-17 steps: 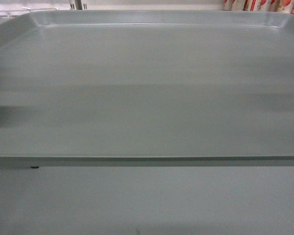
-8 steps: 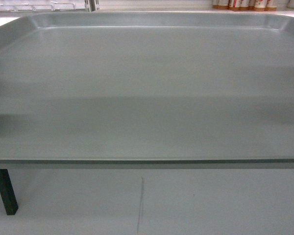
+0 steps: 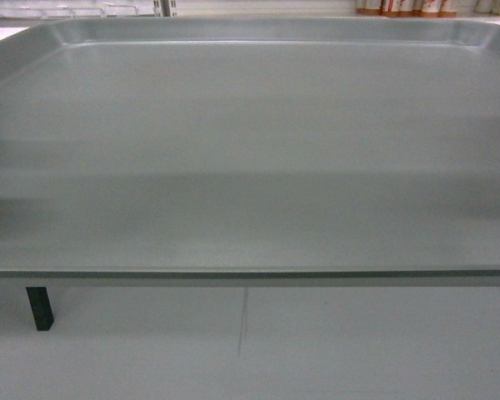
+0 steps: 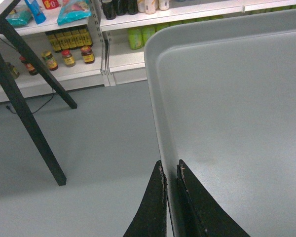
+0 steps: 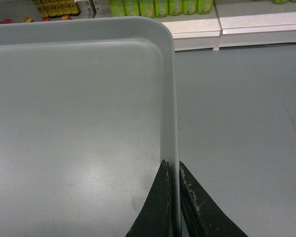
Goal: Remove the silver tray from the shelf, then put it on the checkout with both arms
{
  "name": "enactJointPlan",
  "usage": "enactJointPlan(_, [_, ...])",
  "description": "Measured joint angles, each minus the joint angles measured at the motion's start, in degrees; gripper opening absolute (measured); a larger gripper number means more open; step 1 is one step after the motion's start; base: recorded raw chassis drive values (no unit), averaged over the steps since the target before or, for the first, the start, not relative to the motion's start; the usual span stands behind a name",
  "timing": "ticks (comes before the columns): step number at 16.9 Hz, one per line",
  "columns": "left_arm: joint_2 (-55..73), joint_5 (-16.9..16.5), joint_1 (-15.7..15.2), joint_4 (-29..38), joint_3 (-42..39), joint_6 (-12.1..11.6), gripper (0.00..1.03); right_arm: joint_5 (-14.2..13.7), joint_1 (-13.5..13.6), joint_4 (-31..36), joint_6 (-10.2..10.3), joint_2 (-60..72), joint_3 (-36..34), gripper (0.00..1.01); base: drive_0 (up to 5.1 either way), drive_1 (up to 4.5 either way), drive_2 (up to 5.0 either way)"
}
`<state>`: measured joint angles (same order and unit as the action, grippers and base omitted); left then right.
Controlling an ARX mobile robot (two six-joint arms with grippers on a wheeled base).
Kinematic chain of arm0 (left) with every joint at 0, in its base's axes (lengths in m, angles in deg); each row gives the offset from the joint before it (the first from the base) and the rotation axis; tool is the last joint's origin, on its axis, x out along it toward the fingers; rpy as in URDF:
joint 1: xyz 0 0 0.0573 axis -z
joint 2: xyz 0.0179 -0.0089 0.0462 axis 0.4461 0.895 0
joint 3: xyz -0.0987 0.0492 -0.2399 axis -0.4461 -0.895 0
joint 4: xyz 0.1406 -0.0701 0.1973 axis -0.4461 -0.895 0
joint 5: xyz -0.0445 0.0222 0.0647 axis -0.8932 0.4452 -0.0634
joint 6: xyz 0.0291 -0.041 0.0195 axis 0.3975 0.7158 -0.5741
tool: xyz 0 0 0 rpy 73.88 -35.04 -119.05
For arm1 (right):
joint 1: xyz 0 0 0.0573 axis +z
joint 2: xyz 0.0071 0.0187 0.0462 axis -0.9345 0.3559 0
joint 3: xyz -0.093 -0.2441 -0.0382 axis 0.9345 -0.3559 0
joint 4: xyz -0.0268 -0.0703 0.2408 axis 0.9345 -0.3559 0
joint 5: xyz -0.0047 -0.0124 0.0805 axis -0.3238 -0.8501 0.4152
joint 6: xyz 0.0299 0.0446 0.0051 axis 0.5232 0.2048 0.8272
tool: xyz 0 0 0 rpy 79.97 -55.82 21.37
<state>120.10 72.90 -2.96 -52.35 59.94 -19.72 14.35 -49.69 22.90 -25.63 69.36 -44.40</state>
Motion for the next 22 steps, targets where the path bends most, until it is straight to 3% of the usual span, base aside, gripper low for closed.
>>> enactJointPlan(15, [0.2,0.0,0.0,0.0,0.0,0.0,0.04,0.0,0.0,0.0,0.0,0.0,0.0,0.03,0.0,0.0,0.0])
enactJointPlan(22, [0.2,0.0,0.0,0.0,0.0,0.0,0.04,0.0,0.0,0.0,0.0,0.0,0.0,0.03,-4.8,2.58,2.6])
